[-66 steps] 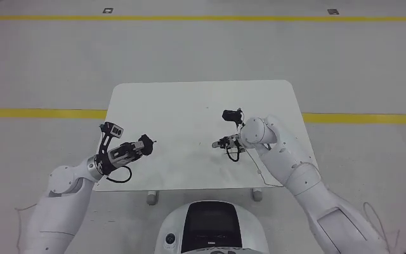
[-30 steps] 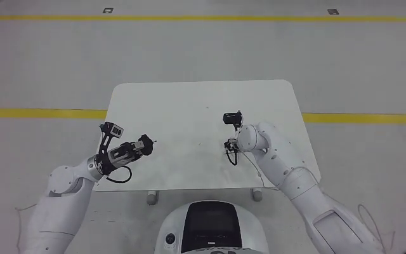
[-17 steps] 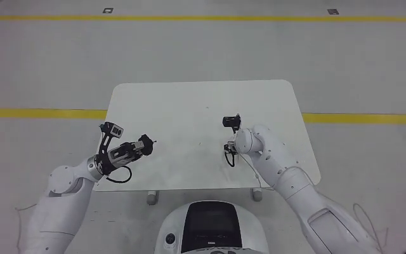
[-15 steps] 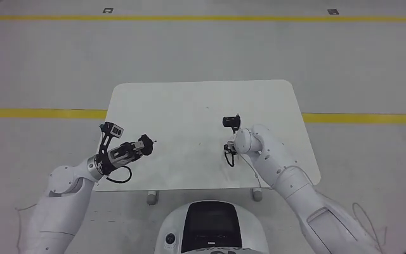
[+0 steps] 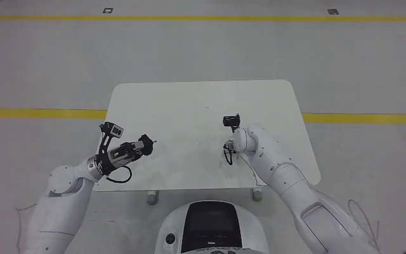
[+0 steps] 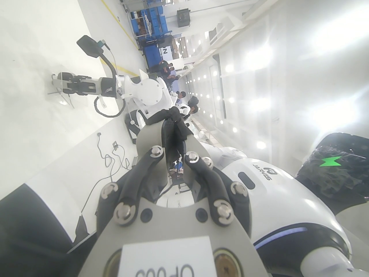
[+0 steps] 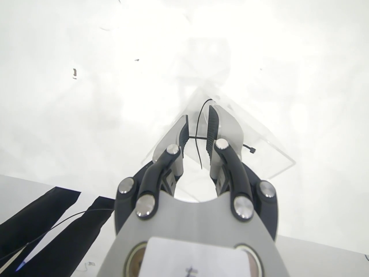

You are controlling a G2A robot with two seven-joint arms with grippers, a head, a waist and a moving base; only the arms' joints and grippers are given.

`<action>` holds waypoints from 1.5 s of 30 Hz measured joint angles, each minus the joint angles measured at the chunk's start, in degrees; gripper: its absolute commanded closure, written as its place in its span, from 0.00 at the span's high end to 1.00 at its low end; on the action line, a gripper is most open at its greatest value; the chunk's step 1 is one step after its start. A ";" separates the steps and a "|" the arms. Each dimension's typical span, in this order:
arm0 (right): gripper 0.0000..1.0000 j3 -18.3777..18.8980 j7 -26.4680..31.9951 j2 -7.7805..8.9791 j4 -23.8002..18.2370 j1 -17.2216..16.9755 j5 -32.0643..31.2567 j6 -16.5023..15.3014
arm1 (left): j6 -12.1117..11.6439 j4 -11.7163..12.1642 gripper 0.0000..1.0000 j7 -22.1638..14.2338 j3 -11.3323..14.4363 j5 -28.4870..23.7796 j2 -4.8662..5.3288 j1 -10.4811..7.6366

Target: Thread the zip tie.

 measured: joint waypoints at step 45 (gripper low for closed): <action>0.00 17.70 -2.96 2.15 -22.71 -15.35 5.27 -7.82 | 0.00 0.00 0.00 0.00 0.00 0.00 0.00 0.00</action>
